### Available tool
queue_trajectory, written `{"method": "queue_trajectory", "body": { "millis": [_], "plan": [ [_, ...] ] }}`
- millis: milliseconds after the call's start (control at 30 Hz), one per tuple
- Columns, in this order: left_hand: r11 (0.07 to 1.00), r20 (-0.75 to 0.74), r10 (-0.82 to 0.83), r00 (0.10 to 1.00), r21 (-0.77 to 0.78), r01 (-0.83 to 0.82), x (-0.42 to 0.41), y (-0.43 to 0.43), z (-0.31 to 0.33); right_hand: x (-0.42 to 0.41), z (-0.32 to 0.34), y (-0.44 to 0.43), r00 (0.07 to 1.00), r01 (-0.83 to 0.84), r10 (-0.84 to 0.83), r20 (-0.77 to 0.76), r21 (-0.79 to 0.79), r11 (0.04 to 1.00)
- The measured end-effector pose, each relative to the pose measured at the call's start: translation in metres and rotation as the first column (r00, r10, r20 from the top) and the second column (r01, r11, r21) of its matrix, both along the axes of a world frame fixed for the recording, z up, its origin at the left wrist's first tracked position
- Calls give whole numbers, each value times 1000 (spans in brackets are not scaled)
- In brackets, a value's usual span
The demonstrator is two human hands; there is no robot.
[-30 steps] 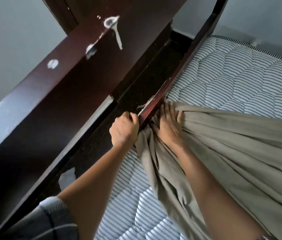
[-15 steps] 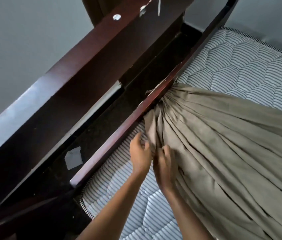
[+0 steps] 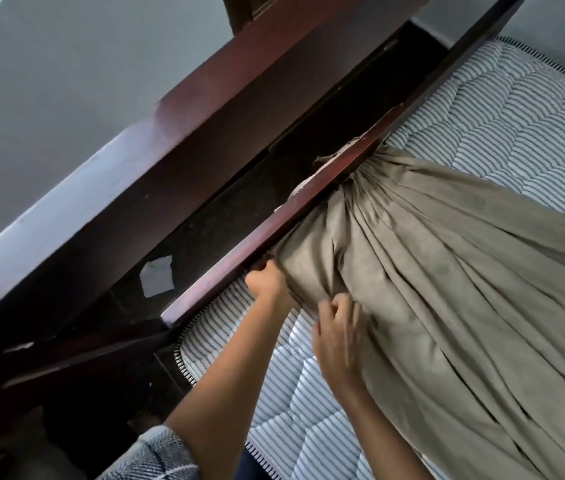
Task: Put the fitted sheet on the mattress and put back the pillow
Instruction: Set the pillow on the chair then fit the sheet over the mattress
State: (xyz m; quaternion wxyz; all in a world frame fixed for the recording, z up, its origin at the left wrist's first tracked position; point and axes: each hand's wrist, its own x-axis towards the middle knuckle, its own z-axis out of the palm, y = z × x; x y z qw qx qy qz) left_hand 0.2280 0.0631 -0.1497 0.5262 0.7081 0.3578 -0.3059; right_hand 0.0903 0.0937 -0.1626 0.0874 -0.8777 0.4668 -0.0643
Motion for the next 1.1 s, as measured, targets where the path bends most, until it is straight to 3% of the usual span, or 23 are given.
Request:
{"method": "queue_trajectory", "body": {
  "millis": [200, 400, 567, 733, 800, 933, 1100],
  "plan": [
    [996, 25, 91, 996, -23, -90, 9, 43, -8, -11, -17, 15, 985, -130, 129, 113, 2, 992],
    [980, 165, 114, 980, 142, -138, 7, 69, -11, -14, -23, 51, 964, -257, 237, 123, 195, 946],
    [961, 253, 58, 966, 246, -123, 8, 103, 1, -12, -12, 78, 951, -309, 296, 93, 218, 926],
    [850, 282, -191, 940, 527, 15, -1, 130, 0, -23, -6, 94, 966, -250, 257, -20, 176, 952],
    [791, 288, -164, 944, 610, -48, -1, 143, -6, -29, -10, 94, 962, -251, 265, -72, 165, 954],
    [799, 356, -171, 919, 595, -82, -2, 165, -10, -30, -15, 91, 944, -329, 330, 20, 156, 931],
    [857, 262, -143, 954, 515, -13, 12, 195, -17, -29, -2, 118, 847, -532, 511, 146, 198, 824]
  ]
}}
